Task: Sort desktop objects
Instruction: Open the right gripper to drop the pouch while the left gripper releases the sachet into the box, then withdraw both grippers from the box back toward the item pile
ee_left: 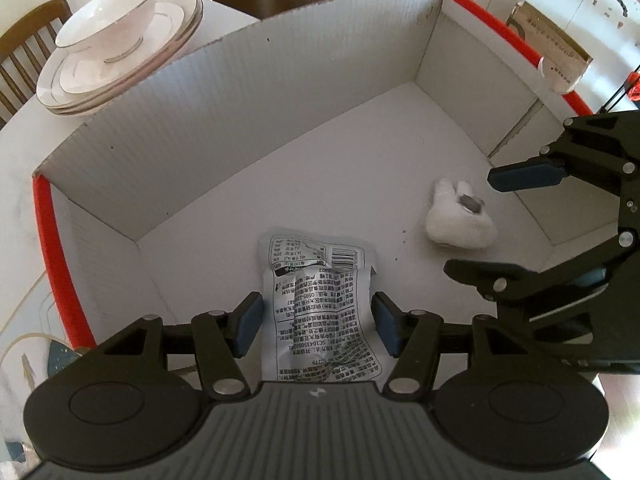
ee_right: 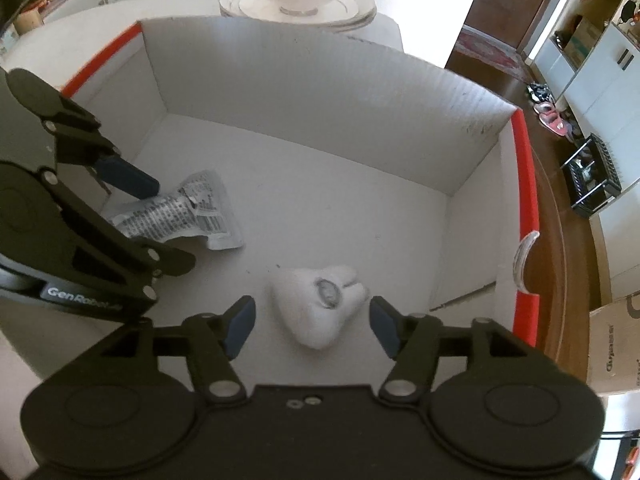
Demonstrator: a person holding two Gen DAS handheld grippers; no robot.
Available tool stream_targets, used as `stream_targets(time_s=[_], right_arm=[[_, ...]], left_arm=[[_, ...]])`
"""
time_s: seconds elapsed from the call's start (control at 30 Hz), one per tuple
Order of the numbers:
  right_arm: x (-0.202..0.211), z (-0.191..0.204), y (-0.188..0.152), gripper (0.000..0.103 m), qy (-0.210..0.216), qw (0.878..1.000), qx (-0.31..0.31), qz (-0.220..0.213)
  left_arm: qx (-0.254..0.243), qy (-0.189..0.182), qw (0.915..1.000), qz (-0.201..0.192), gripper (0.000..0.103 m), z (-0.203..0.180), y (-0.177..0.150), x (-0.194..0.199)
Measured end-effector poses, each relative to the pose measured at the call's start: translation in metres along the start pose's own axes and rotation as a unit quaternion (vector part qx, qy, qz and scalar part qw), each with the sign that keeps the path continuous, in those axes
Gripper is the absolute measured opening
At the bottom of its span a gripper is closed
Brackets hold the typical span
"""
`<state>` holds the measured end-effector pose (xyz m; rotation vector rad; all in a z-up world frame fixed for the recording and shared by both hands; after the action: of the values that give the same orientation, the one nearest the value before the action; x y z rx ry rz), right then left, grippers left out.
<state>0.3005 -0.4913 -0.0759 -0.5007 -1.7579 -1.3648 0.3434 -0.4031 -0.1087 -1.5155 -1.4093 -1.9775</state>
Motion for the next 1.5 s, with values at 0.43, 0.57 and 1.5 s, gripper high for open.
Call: stream_targets(time_s=[0.43, 0.57, 1.5], right_arm=[[0.043, -0.007, 0.001, 0.095, 0.015, 0.998, 0.000, -0.062], [0.053, -0.011, -0.002, 0.096, 0.021, 0.997, -0.010, -0.075], [0.135, 0.025, 0.002, 0.103, 0.060, 0.973, -0.062, -0.215]], left_arm=[[0.010, -0.009, 0.9991, -0.040, 0.064, 0.002, 0.006, 0.012], [0.021, -0.019, 0.9977, -0.061, 0.070, 0.009, 0.005, 0.021], [0.058, 0.000, 0.9718, -0.229, 0.090, 0.028, -0.026, 0.135]])
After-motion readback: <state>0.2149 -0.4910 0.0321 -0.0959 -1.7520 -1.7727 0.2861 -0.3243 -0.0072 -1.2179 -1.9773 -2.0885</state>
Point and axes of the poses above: each gripper's, at about its wrist camera, not at the fingertips, and x roughly against the way its jaws point, z to its left, y to its top, the point moved 2 cm from there along -x, roughly the way its jaws point, and after that the axes turned 13 degrees about -z, right-handed, at the moved point
